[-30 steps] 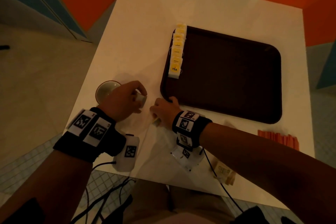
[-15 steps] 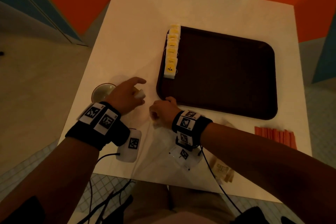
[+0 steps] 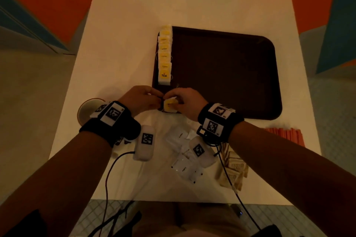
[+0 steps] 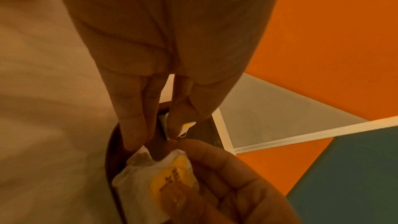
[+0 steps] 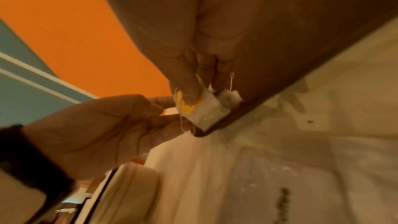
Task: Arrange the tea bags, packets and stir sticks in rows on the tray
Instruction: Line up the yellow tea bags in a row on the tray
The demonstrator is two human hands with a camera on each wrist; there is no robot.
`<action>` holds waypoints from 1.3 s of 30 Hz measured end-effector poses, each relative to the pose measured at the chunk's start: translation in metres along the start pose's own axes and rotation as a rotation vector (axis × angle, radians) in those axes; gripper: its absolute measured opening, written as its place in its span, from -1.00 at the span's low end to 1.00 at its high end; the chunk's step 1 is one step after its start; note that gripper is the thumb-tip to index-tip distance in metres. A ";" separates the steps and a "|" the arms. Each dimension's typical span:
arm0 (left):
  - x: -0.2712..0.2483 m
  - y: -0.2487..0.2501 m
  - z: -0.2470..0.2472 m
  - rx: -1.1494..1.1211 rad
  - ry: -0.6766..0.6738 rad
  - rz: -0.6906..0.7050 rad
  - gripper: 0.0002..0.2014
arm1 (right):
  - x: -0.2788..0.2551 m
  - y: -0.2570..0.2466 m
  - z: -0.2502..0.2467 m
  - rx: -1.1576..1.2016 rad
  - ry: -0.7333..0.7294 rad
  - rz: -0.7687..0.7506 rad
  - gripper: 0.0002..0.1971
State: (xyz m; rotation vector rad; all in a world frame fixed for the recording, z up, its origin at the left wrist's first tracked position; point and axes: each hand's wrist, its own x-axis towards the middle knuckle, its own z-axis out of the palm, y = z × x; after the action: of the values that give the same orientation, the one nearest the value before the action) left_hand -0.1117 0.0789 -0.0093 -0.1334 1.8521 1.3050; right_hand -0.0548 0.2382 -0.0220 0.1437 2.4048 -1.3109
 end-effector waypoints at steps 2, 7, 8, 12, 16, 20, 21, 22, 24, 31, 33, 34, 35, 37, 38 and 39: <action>0.013 0.001 0.002 0.075 0.066 -0.028 -0.84 | 0.002 0.008 -0.002 -0.074 -0.012 0.037 -0.72; 0.031 0.009 0.001 0.601 0.261 0.173 -0.81 | 0.005 0.022 -0.015 -0.054 -0.066 0.141 -0.72; 0.033 0.012 0.004 0.711 0.233 0.204 -0.77 | 0.006 0.023 -0.020 -0.065 -0.052 0.145 -0.75; 0.047 0.020 0.024 1.019 0.030 0.322 -0.67 | 0.012 0.030 -0.044 -0.107 0.106 0.189 -0.85; 0.056 0.017 0.039 1.220 -0.044 0.335 -0.61 | 0.016 0.040 -0.056 -0.087 0.167 0.243 -0.86; 0.060 0.016 0.042 1.170 0.033 0.298 -0.70 | 0.018 0.043 -0.058 -0.071 0.136 0.263 -0.87; 0.060 0.016 0.041 1.135 0.046 0.282 -0.71 | 0.018 0.044 -0.057 -0.072 0.134 0.267 -0.87; 0.060 0.016 0.041 1.123 0.060 0.271 -0.73 | 0.018 0.045 -0.057 -0.072 0.135 0.269 -0.86; 0.061 0.015 0.040 1.177 0.069 0.263 -0.75 | 0.018 0.046 -0.055 -0.080 0.144 0.269 -0.85; 0.062 0.011 0.045 1.248 -0.019 0.254 -0.74 | 0.017 0.048 -0.048 -0.054 0.145 0.281 -0.83; 0.060 0.012 0.047 1.245 -0.055 0.229 -0.78 | 0.016 0.049 -0.047 -0.050 0.159 0.279 -0.83; 0.059 0.013 0.048 1.242 -0.067 0.220 -0.78 | 0.016 0.050 -0.047 -0.050 0.161 0.276 -0.83; 0.059 0.013 0.049 1.236 -0.077 0.215 -0.77 | 0.016 0.049 -0.047 -0.049 0.163 0.270 -0.83; 0.057 0.012 0.048 1.232 -0.102 0.225 -0.77 | 0.016 0.049 -0.047 -0.047 0.166 0.265 -0.83; 0.057 0.011 0.048 1.233 -0.117 0.241 -0.77 | 0.016 0.049 -0.047 -0.048 0.165 0.265 -0.83; 0.056 0.011 0.048 1.224 -0.127 0.257 -0.78 | 0.016 0.050 -0.047 -0.050 0.163 0.264 -0.83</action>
State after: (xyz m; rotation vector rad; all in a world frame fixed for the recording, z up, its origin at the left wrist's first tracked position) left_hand -0.1255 0.1428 -0.0443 0.8240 2.2711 0.1350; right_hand -0.0693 0.3029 -0.0444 0.5529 2.4460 -1.1562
